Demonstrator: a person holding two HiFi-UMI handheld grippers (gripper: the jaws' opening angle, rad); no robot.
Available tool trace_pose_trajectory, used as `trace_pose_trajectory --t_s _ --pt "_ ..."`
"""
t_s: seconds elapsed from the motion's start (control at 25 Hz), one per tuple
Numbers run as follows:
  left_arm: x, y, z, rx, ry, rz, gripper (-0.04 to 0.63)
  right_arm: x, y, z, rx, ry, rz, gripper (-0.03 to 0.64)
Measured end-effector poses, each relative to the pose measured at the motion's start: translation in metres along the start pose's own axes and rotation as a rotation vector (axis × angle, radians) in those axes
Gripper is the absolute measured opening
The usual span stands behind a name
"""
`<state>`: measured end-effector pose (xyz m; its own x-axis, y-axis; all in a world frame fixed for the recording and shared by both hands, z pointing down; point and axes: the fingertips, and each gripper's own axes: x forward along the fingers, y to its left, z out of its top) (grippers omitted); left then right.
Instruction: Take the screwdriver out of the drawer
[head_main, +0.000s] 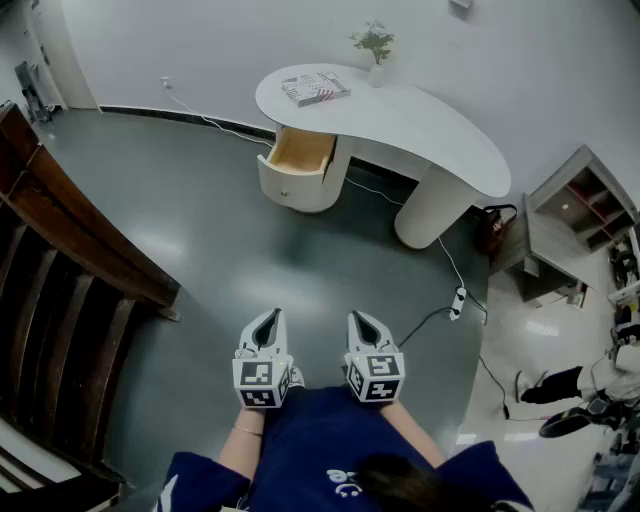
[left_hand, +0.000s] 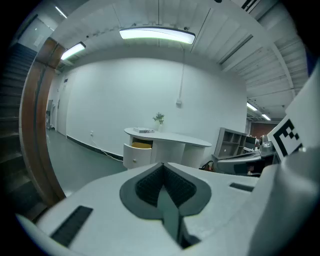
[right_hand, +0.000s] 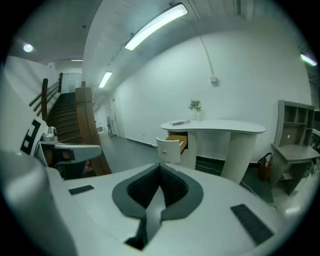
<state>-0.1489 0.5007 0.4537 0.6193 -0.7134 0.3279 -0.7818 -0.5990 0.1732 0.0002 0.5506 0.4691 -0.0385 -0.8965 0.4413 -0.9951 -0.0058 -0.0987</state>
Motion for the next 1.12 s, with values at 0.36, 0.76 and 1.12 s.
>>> trace_pose_trajectory --t_s 0.36,0.76,1.12 --pt "0.007 0.029 0.017 0.009 -0.051 0.01 0.005 0.009 -0.002 0.026 -0.089 -0.082 -0.035 0.006" --pt "0.036 0.044 0.019 0.023 -0.012 0.054 0.005 0.08 -0.022 0.025 -0.039 -0.009 0.054 0.008" --pt "0.145 0.057 0.071 0.067 0.018 0.1 0.005 0.192 -0.06 0.074 -0.005 0.046 0.181 0.008"
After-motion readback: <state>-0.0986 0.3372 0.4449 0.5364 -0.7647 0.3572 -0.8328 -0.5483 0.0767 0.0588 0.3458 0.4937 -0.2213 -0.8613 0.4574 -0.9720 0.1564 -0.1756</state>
